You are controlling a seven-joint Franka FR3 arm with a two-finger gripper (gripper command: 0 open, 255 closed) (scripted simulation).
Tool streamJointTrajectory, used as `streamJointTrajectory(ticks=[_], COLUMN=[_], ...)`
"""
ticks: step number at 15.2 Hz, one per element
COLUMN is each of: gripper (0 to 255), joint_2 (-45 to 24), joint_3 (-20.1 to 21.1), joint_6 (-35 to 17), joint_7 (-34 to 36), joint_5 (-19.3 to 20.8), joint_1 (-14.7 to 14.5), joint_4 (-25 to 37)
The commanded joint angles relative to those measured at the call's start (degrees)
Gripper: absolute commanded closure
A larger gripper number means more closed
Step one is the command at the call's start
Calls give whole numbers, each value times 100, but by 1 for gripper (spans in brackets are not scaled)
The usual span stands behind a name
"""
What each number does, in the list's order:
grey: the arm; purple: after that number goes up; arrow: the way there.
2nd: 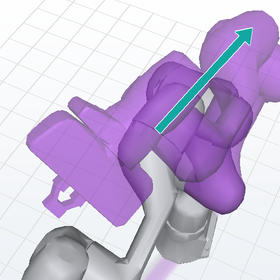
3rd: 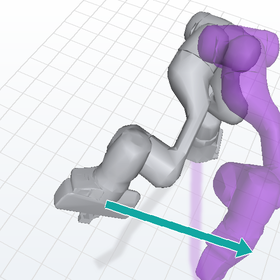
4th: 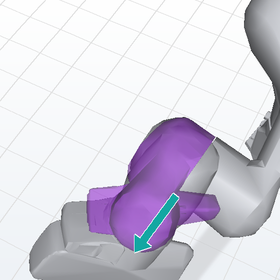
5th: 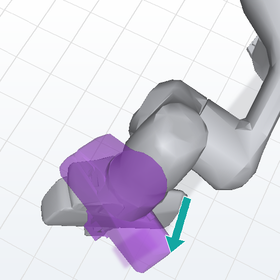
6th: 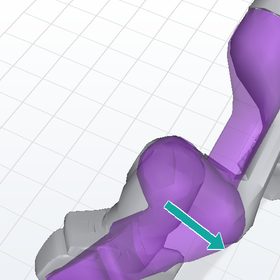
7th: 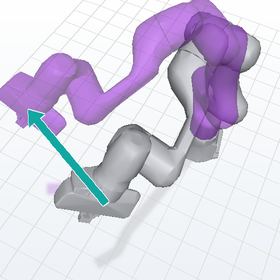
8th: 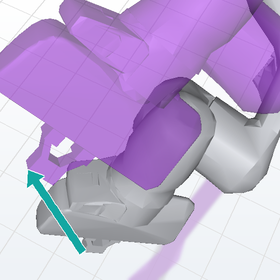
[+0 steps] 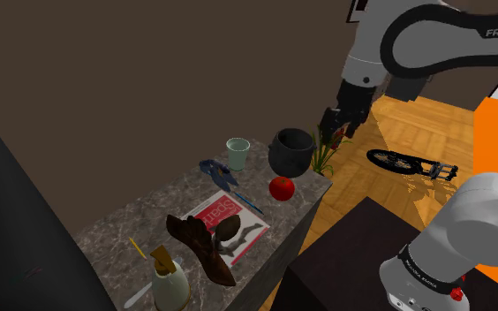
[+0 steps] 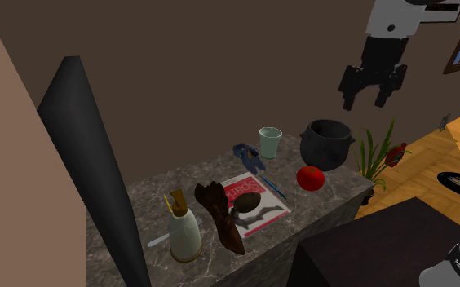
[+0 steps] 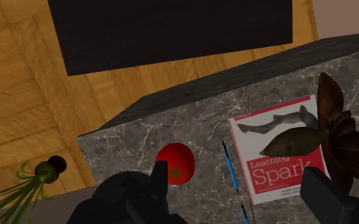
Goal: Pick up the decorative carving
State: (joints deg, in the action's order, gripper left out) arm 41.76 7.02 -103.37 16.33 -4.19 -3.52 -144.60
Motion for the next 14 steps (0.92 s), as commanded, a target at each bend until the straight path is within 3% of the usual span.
streamJointTrajectory(ticks=[1, 8, 14], gripper=[0, 0, 0], joint_2=[-217, -1328, -2568], joint_3=[211, 905, 1496], joint_6=[-399, -1683, -2715], joint_7=[216, 917, 1652], joint_5=[-120, -339, -172], joint_1=[-75, -224, -216], joint_4=[-148, -235, 24])
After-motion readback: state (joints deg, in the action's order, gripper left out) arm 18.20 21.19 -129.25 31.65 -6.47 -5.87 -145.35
